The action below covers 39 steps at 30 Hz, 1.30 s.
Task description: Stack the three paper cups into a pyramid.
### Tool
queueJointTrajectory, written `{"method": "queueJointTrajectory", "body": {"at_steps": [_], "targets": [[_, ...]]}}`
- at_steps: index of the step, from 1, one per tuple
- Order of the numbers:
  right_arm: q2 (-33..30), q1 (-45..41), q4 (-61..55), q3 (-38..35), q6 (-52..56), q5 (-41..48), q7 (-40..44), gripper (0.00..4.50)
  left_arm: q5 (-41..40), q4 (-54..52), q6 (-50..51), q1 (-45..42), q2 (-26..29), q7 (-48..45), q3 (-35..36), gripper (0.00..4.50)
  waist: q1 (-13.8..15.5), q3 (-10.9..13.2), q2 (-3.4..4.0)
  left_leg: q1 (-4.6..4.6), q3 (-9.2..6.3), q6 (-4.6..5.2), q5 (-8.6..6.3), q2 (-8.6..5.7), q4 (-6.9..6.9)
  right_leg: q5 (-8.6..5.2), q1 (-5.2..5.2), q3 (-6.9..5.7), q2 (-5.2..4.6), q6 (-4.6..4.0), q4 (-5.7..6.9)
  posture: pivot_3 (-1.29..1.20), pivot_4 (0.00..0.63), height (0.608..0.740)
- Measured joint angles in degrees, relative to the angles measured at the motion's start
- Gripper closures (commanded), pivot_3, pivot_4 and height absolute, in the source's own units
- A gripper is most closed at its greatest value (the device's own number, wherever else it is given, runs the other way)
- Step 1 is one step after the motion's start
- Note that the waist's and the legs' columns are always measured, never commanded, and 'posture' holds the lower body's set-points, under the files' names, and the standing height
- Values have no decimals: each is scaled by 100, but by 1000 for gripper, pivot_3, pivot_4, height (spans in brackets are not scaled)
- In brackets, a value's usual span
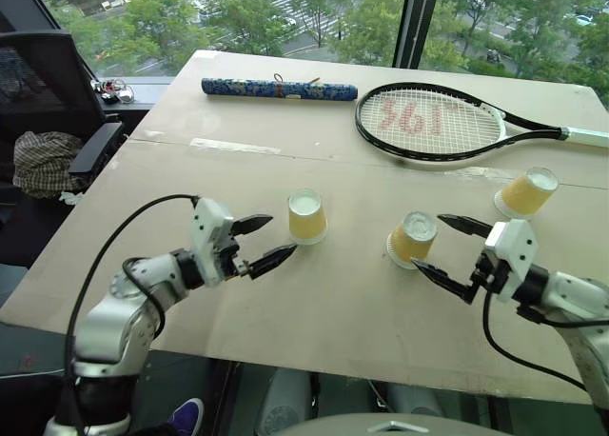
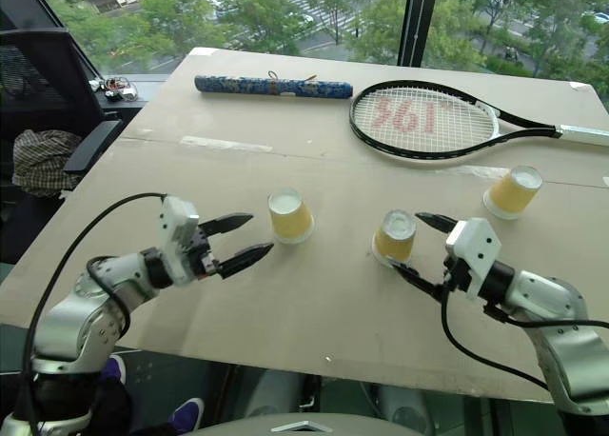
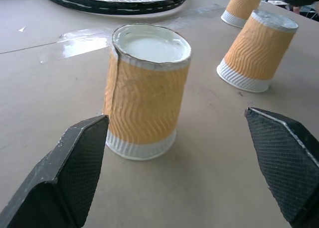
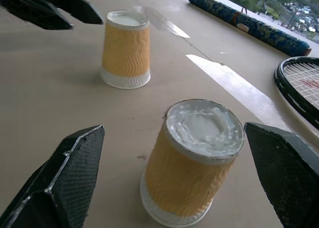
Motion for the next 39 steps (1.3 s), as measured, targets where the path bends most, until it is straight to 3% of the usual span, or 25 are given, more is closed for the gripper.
{"method": "queueJointTrajectory", "body": {"at_steps": [8, 13, 20, 28, 39], "targets": [[137, 1094, -896, -725, 6, 311, -247, 69, 1032, 2018, -940, -1579, -427, -450, -872, 0, -23, -4, -7, -2, 0, 0, 0, -1, 14, 9, 6, 5, 8, 16, 2, 0, 150, 740], [265, 1525, -1123, -838, 1, 247, -465, 0, 1070, 2702, -1389, -1883, -683, -1098, -1032, 2056, -8, -3, -7, -3, -6, 0, 0, 2, 14, 10, 5, 1, 11, 17, 5, 0, 150, 740], [539, 2032, -1338, -1077, -17, 84, -731, 0, 977, 2823, -1303, -2294, -972, -1986, -1331, 2056, 14, -4, -8, -9, -9, 0, 0, -1, 27, 6, 8, 1, 10, 11, 5, 0, 150, 740], [767, 2451, -1565, -1212, -49, -34, -908, 0, 1421, 3206, -1583, -2749, -1730, -1911, -1785, 2056, -15, -4, -8, -9, -11, 1, 0, -2, 27, 10, 6, 7, 29, 19, 5, 0, 150, 740], [931, 3256, -1780, -1436, -435, 159, -559, 0, 1653, 3575, -1630, -2889, -1978, -2033, -1976, 2056, -2, -5, -7, -9, -13, 1, 0, 5, 27, 5, 6, 7, 29, 11, 6, 0, 150, 740]]}}
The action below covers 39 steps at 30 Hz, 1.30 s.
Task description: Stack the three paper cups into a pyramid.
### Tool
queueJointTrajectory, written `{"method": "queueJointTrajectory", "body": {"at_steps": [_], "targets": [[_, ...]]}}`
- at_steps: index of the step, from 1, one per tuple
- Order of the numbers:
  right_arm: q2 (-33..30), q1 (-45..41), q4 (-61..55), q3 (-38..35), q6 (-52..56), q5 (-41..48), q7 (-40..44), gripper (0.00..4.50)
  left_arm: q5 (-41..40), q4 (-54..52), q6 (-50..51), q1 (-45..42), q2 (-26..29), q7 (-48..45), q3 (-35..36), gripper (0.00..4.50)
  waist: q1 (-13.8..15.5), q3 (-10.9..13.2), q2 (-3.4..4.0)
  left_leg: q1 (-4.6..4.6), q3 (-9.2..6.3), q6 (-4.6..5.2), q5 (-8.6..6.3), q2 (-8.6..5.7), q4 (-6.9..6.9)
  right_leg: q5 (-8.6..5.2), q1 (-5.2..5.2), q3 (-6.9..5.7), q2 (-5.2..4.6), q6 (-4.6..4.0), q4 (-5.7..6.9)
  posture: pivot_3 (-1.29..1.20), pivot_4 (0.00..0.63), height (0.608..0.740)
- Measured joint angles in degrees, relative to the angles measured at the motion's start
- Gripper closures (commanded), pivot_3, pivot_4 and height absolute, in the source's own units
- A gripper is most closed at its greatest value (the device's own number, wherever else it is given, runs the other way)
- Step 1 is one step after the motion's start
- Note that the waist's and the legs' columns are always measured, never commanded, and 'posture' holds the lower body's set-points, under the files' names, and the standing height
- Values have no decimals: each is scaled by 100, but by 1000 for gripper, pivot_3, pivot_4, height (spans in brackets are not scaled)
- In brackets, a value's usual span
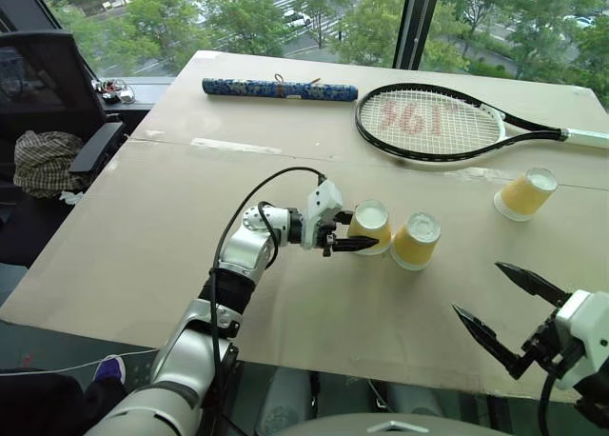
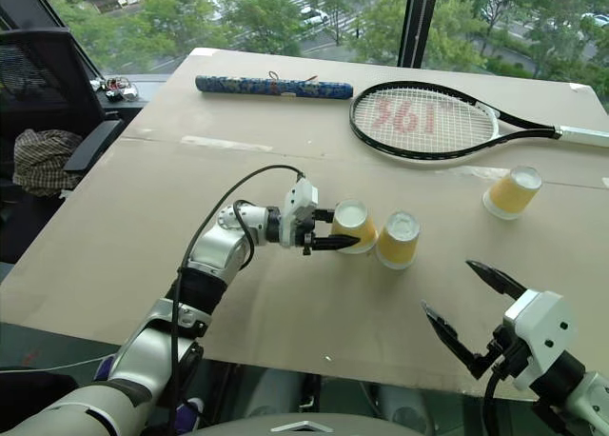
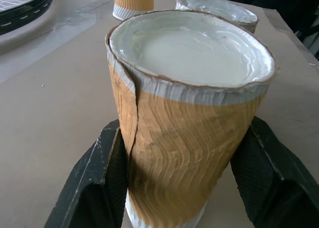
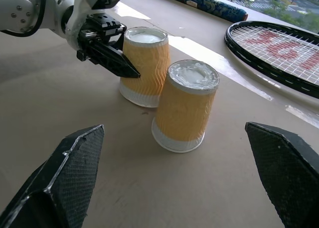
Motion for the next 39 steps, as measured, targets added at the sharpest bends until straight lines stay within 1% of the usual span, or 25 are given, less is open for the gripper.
{"method": "queueJointTrajectory", "body": {"at_steps": [4, 6, 7, 8, 9, 11, 14, 17, 18, 19, 22, 28, 34, 39], "targets": [[-32, -69, 0, -27, -61, 3, 14, 0, 66, 0, 7, 0, -8, -3, -1, 2056, 5, 0, 0, 1, -2, 0, 0, 0, 0, -6, 0, -2, 0, -10, 1, 0, 150, 740], [-85, -176, 0, -27, -44, 10, -10, 0, 71, 0, 25, 0, -20, 12, -1, 1215, 3, 0, 0, 0, -1, 0, 0, 0, 0, -5, 0, 0, 0, -10, 1, 0, 150, 740], [-149, -264, 0, -27, 14, 21, -41, 0, 71, -8, 94, 0, -18, 12, -1, 1086, 3, 0, 0, 0, -1, 0, 0, 0, 0, -5, 0, 0, 0, -10, 1, 0, 150, 740], [-179, -320, 0, -28, 52, 28, -66, 0, 72, -32, 128, 0, -20, 12, -2, 709, 5, 0, 0, 0, -1, 0, 0, 0, 0, -5, 0, -1, 0, -10, 1, 0, 150, 740], [-208, -397, 0, -28, 98, 39, -104, 0, 79, -49, 133, 3, -15, 42, 3, 89, 6, 0, 0, 0, -2, 0, 0, 0, 0, -5, 0, -1, 0, -10, 1, 0, 150, 740], [-232, -460, -1, -28, 152, 55, -128, 0, 86, -60, 130, 6, -12, 76, 7, 89, 8, 0, 0, 0, -3, 0, 0, -1, 0, -5, 0, -2, 0, -10, 2, 0, 150, 740], [-292, -967, 12, -43, 529, 166, -476, 0, 73, -506, 262, 214, 136, 247, 50, 89, -25, 0, 0, 2, 1, 0, 0, 2, 0, -4, 0, 5, 0, -10, 3, 0, 150, 740], [-474, -1972, 409, -38, 1087, 37, -1070, 0, -179, -1280, 569, 695, 462, 323, 332, 89, -100, 0, 0, 6, 4, 0, 0, 6, -1, -4, 0, 7, -7, -12, 8, 0, 150, 740], [-485, -2330, 642, -25, 1279, -86, -1307, 0, -302, -1563, 688, 872, 582, 363, 470, 89, -100, 0, 0, 7, 2, 0, 0, 6, 0, -4, 0, 5, -7, -12, 9, 0, 150, 740], [-483, -2510, 799, -39, 1393, -156, -1480, 0, -398, -1713, 772, 951, 633, 376, 538, 89, -92, 1, 1, 6, 1, 0, 0, 5, 0, -4, 0, 6, -8, -13, 10, 0, 150, 740], [-461, -3385, 1466, 148, 1793, -507, -2003, 0, -888, -2557, 1208, 1425, 937, 403, 889, 89, -81, 1, 4, 5, 4, 0, 0, 4, -3, -4, -4, 8, -8, -12, 11, 0, 150, 740], [-387, -4894, 2963, 638, 2086, -1187, -2667, 0, -1887, -4089, 1814, 2279, 1506, 379, 1480, 89, -117, 4, 8, 5, 6, 0, 1, 2, -3, -4, -4, 15, -11, -12, 11, 0, 150, 740], [-204, -6183, 4564, 751, 2153, -1602, -3109, 0, -2619, -5060, 2236, 2703, 1725, 833, 1964, 89, -141, 5, 8, 5, 13, 0, 1, -2, -4, 6, -5, 17, -11, 6, 8, 0, 150, 740], [-65, -6863, 5787, 809, 2056, -1846, -3332, 0, -2741, -5392, 2315, 3046, 1776, 1203, 2083, 89, -152, 5, 10, 5, 14, 0, 1, -1, -5, 6, -6, 20, -6, 6, 9, 0, 150, 740]]}}
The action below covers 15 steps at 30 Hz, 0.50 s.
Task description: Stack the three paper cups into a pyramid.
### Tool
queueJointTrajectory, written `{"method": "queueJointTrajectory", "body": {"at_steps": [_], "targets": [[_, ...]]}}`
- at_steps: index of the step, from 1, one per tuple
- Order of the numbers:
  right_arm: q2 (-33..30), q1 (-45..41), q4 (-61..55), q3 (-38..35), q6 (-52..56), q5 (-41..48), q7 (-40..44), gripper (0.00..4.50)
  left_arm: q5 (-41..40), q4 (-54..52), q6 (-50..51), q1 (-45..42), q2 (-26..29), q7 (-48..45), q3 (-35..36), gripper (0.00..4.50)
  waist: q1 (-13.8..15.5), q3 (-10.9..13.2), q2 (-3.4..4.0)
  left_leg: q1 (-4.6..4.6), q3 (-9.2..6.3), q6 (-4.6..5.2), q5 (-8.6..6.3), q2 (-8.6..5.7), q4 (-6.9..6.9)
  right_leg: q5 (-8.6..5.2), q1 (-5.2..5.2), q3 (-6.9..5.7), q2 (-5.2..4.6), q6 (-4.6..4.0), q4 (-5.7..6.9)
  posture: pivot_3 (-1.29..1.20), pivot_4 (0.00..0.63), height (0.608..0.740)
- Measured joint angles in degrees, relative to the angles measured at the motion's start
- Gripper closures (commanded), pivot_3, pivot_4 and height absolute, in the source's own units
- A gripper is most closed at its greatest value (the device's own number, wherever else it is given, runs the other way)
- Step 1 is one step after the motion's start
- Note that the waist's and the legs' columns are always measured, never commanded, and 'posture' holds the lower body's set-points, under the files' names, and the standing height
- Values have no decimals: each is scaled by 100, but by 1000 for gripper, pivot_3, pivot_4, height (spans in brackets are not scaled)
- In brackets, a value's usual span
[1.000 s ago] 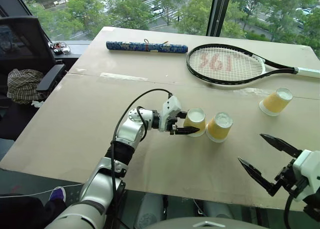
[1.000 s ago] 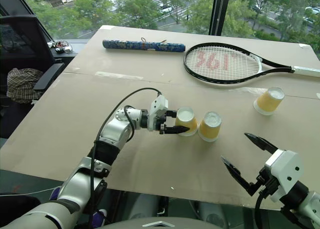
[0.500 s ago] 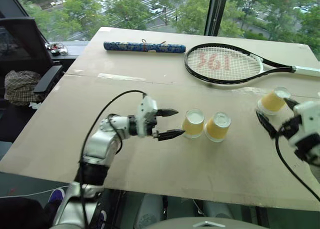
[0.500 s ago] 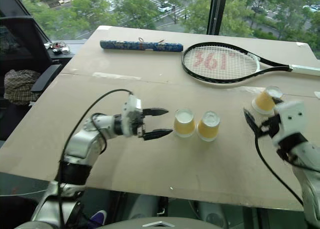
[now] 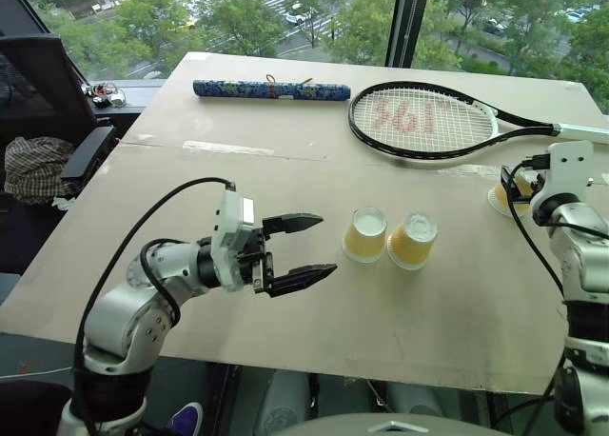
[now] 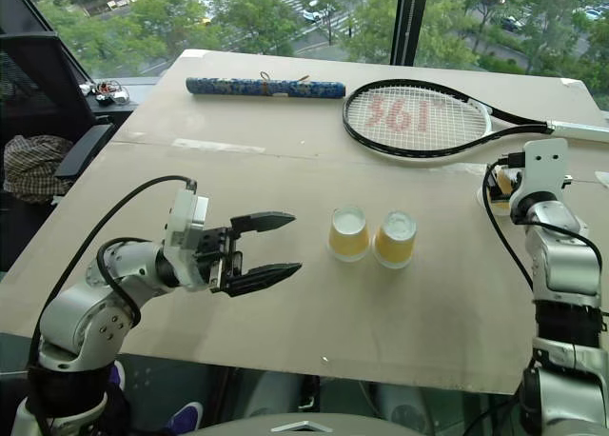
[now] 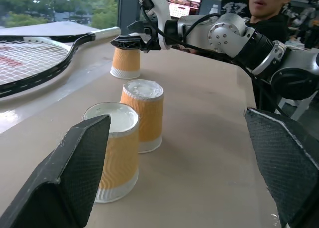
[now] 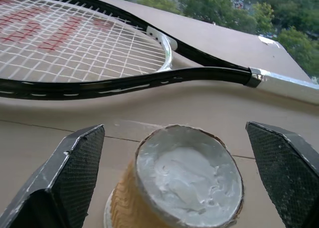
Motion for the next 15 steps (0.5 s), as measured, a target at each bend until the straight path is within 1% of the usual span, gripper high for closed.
{"method": "queueJointTrajectory", "body": {"at_steps": [4, 7, 9, 10, 11, 15], "targets": [[62, -258, 597, -9, 88, 5, -47, 0, -115, -234, 23, 171, 16, 275, 85, 89, 16, 1, 1, -2, -4, 0, 0, 1, 0, 0, 0, 1, -1, 0, 0, 0, 150, 740], [58, -260, 763, -37, 126, 27, 3, 874, -135, -293, 23, 223, 40, 379, 163, 0, 11, 1, 2, -2, 1, 0, 0, 1, 0, 0, 0, 0, -1, 0, -1, 0, 150, 740], [51, -260, 776, -87, 113, 61, 50, 1703, -157, -298, 23, 253, 57, 419, 168, 0, 4, 1, 2, 0, 2, 0, 0, 1, 0, 1, 1, 1, -1, 1, -1, 0, 150, 740], [26, -260, 764, -101, 92, 85, 119, 2003, -180, -299, 24, 285, 57, 445, 168, 0, 4, 1, 3, 1, 2, 0, 0, 1, 0, 1, 1, 0, -1, 1, -1, 0, 150, 740], [3, -254, 764, -122, 80, 106, 169, 2148, -193, -299, 25, 312, 56, 467, 168, 0, 4, 1, 3, 1, 2, 0, 0, 1, 0, 1, 0, 0, -1, 1, 0, 0, 150, 740], [-167, -17, 353, -170, 4, 369, 743, 2152, -109, -292, -4, 344, 48, 630, 147, 0, 11, 4, 8, 0, 1, 0, 0, 1, -3, 1, 0, 0, -1, 2, -2, 0, 150, 740]]}}
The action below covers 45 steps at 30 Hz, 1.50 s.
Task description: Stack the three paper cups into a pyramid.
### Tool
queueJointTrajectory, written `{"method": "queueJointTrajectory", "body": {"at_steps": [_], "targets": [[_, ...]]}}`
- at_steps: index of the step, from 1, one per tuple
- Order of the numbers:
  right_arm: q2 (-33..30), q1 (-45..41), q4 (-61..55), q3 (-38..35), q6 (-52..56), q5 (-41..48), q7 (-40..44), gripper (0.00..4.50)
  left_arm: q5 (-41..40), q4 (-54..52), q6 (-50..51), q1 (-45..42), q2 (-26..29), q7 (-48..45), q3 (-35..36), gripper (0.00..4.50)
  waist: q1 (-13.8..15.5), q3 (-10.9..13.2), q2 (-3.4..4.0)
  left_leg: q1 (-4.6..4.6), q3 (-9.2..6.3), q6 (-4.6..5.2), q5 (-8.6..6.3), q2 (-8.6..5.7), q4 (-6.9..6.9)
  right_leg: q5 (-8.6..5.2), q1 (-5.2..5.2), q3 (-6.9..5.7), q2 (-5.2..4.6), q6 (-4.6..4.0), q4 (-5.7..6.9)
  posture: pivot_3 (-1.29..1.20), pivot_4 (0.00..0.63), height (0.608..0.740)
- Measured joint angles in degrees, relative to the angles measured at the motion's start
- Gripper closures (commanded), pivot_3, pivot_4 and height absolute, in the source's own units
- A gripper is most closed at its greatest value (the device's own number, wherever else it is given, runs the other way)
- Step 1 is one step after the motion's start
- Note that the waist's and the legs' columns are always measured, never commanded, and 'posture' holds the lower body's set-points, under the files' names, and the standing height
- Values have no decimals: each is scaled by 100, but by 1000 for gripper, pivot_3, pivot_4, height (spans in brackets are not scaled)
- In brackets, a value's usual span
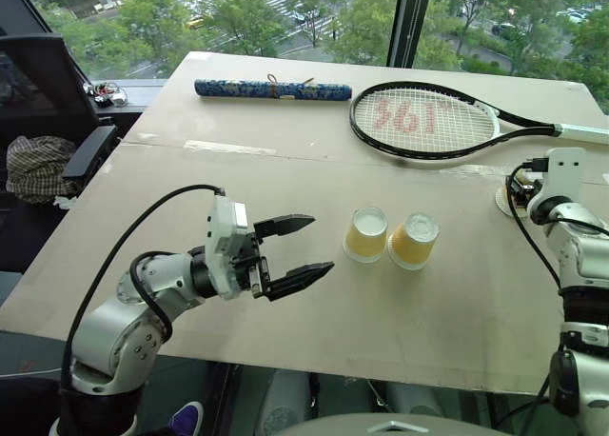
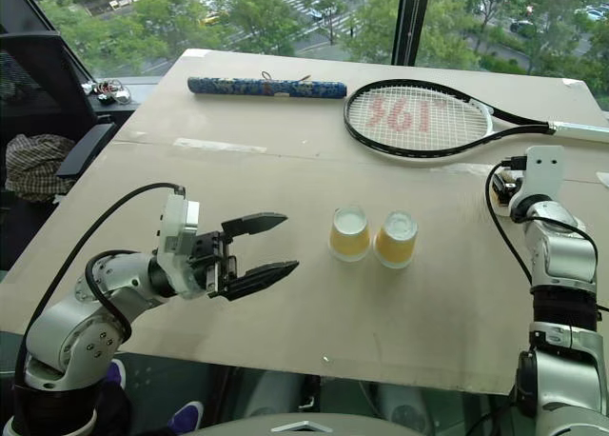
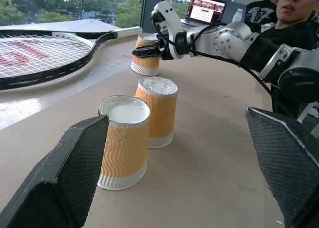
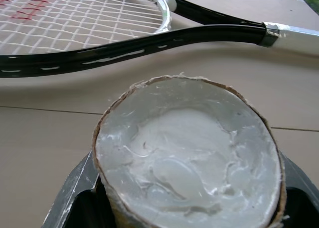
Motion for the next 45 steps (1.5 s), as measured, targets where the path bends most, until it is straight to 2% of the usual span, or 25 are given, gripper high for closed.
{"method": "queueJointTrajectory", "body": {"at_steps": [2, 5, 9, 12, 20, 31, 32, 33, 34, 35, 36, 42, 45], "targets": [[-162, 139, -501, -30, 64, 328, 475, 2152, 96, 80, -194, 28, -153, 86, 19, 0, -2, 5, 8, 0, 1, 0, 0, 0, -1, 1, 0, 1, 0, 1, -2, 0, 150, 740], [-488, 235, -2046, -132, 664, 1556, 1484, 2152, -20, 439, -587, 261, -228, -435, 108, 0, -45, 10, 17, 1, 4, 0, 0, 16, -5, 1, -7, 1, 11, 2, 1, 0, 150, 740], [-783, 219, -3260, -88, 1319, 2571, 2002, 2152, -227, 623, -642, 483, 14, -869, 401, 0, -13, 10, 11, 2, -13, 0, 0, 34, -7, -3, -5, -4, 19, -6, 2, 0, 150, 740], [-898, 180, -3901, 356, 1777, 3061, 2156, 2152, -260, 727, -671, 704, 141, -1069, 627, 0, -9, 10, 11, 2, -9, -1, 0, 35, -8, -11, -6, -3, 14, -22, 0, 0, 150, 740], [-1132, 64, -4189, 1321, 1939, 2873, 2308, 2152, -409, 739, -678, 1074, 274, -1263, 957, 0, 12, 10, 10, -10, -1, 0, -1, 2, -5, -12, -7, -13, -50, -22, -15, 0, 150, 740], [-1210, -44, -4367, 1932, 1741, 2355, 2399, 2152, -409, 664, -703, 1317, 273, -1220, 964, 0, 5, 11, 9, -10, -6, 0, -1, 4, -6, -12, -9, -17, -52, -22, -16, 0, 150, 740], [-1259, -28, -4371, 2087, 1689, 2212, 2429, 1171, -409, 663, -703, 1323, 273, -1209, 964, 0, 4, 11, 9, -11, -6, 0, -1, 4, -6, -13, -10, -17, -53, -22, -16, 0, 150, 740], [-1282, -8, -4369, 2149, 1656, 2133, 2452, 1137, -409, 660, -703, 1323, 273, -1200, 964, 0, 6, 11, 9, -11, -6, 0, -1, 4, -7, -12, -10, -18, -53, -22, -16, 0, 150, 740], [-1300, 42, -4367, 2161, 1546, 2050, 2524, 758, -414, 644, -702, 1323, 273, -1178, 964, 0, 12, 11, 9, -11, -6, 0, -1, 3, -7, -13, -9, -19, -54, -22, -17, 0, 150, 740], [-1306, 56, -4366, 2168, 1528, 2035, 2537, 586, -415, 636, -702, 1323, 273, -1174, 964, 0, 14, 11, 8, -11, -6, 0, -1, 3, -7, -13, -9, -19, -54, -22, -18, 0, 150, 740], [-1319, 127, -4359, 2192, 1481, 2001, 2596, 35, -424, 611, -702, 1321, 274, -1166, 963, 0, 14, 11, 6, -12, -7, 0, -1, 3, -7, -13, -8, -19, -54, -22, -20, 0, 150, 740], [-1191, 285, -4342, 2149, 1227, 1845, 2595, 35, -455, 554, -686, 1280, 307, -1151, 955, 0, -1, 12, 6, -11, -4, 0, -1, 4, -6, -12, -10, -20, -52, -22, -18, 0, 150, 740], [-1138, 298, -4341, 1823, 1003, 1880, 2618, 35, -451, 517, -661, 1263, 310, -1057, 916, 0, 8, 13, 4, -12, -5, 0, -1, 3, -7, -12, -9, -22, -51, -21, -19, 0, 150, 740]]}}
